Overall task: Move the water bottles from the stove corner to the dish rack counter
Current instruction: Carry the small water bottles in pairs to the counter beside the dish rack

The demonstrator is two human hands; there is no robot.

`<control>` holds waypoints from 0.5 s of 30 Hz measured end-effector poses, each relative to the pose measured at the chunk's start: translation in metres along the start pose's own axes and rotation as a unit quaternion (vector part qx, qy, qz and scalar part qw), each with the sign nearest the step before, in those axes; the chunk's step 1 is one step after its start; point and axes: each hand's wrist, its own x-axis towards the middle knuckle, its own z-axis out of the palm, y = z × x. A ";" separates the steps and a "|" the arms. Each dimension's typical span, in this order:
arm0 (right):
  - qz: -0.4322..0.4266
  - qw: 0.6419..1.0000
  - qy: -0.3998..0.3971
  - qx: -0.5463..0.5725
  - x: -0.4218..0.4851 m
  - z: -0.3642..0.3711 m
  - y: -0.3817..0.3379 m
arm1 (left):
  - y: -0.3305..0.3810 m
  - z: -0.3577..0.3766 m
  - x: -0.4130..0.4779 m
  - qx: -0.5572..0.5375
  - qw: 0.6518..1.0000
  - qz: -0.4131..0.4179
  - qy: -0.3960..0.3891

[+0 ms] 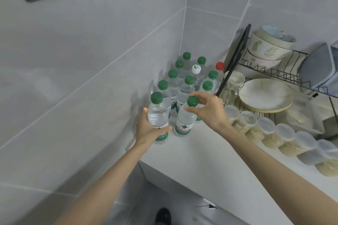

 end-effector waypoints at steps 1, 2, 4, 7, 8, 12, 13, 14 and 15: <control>-0.001 1.000 0.005 0.004 0.002 0.003 0.001 | -0.002 0.001 0.001 0.000 1.000 0.000 -0.004; 0.002 1.000 0.009 0.005 0.009 0.009 0.002 | -0.005 0.001 0.007 0.000 1.000 -0.002 -0.009; -0.002 1.000 0.017 0.000 0.017 0.017 0.003 | -0.008 0.000 0.010 -0.004 1.000 -0.003 -0.014; -0.010 1.000 0.022 -0.019 0.033 0.027 0.002 | -0.012 0.000 0.016 -0.011 0.999 -0.006 -0.030; -0.014 0.999 0.019 -0.022 0.036 0.029 0.001 | -0.013 0.000 0.016 -0.013 0.999 -0.006 -0.034; -0.027 0.999 0.008 -0.023 0.041 0.034 0.000 | -0.018 0.003 0.016 -0.020 0.999 -0.008 -0.045; -0.032 0.999 0.008 -0.028 0.041 0.034 0.000 | -0.019 0.003 0.015 -0.021 0.999 -0.008 -0.048; -0.036 0.999 0.006 -0.030 0.042 0.033 0.000 | -0.021 0.004 0.014 -0.022 0.998 -0.009 -0.052; -0.038 0.999 0.000 -0.029 0.043 0.032 0.001 | -0.022 0.004 0.013 -0.023 0.998 -0.010 -0.057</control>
